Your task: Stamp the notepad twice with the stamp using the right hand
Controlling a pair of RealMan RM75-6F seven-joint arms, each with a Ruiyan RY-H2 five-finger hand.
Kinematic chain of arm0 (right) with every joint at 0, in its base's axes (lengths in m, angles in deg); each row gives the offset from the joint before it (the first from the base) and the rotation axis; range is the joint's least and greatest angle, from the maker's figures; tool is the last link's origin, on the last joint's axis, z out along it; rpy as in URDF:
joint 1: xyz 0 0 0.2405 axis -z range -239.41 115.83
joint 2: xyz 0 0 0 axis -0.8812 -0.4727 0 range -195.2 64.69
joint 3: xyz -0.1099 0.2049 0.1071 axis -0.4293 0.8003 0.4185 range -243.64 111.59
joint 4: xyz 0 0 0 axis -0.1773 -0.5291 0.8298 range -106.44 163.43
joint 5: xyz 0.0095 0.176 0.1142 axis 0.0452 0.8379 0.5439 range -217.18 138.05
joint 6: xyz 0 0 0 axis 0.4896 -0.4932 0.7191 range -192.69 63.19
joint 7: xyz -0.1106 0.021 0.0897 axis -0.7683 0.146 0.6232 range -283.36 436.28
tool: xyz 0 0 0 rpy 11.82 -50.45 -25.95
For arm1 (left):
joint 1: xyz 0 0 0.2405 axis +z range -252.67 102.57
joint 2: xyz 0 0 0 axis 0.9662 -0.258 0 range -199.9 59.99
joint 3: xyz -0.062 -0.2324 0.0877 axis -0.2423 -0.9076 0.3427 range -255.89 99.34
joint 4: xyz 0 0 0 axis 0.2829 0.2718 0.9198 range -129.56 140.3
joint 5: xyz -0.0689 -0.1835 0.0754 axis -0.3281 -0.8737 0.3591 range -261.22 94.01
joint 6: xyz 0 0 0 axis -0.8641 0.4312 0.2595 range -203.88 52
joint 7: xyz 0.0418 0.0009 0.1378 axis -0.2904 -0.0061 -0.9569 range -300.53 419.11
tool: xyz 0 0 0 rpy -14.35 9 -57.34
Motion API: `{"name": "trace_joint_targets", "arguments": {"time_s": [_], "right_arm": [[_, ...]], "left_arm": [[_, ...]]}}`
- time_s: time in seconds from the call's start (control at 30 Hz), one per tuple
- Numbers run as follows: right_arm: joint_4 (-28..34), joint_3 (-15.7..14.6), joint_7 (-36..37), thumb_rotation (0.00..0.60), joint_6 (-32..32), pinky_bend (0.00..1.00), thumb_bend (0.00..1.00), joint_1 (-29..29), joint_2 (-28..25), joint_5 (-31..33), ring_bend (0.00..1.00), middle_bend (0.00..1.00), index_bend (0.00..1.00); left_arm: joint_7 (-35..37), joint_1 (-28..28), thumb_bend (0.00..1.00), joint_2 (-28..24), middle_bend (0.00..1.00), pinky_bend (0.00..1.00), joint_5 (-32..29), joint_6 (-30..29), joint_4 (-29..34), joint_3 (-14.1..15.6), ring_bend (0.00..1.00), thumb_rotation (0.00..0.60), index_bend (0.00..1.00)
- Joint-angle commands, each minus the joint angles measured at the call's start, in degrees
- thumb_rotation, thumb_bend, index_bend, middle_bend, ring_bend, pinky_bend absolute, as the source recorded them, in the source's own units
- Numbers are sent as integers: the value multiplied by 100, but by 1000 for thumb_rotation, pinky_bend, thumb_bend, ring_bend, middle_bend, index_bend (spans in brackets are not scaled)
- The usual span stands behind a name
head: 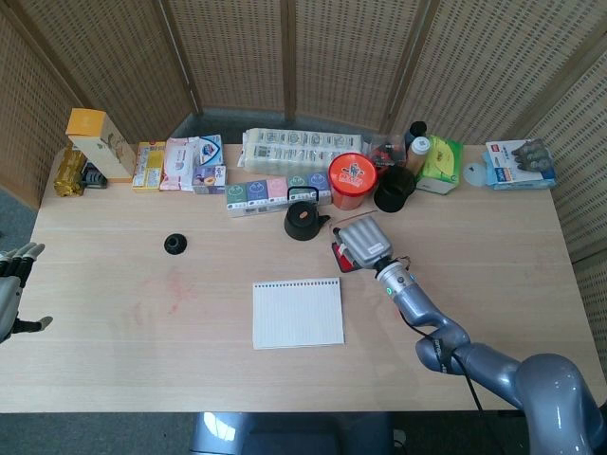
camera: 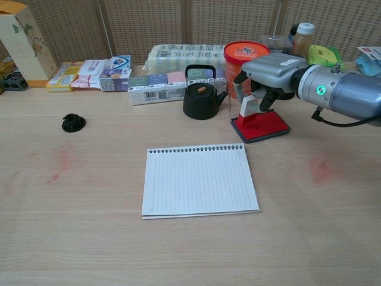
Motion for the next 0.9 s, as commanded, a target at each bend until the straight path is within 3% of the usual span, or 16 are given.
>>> {"name": "trace_joint_targets", "arguments": {"time_s": [0.03, 0.9], "right_arm": [[-264, -3, -65, 600, 41, 1000, 475, -67, 145, 45, 1000, 953, 571], [-1097, -132, 103, 600, 245, 1000, 476, -145, 607, 157, 1000, 952, 574]], "left_arm": [[7, -16, 0, 0, 0, 114, -22, 31, -9, 1, 42, 600, 0], [59, -21, 0, -17, 0, 114, -38, 43, -14, 25, 42, 600, 0]]}}
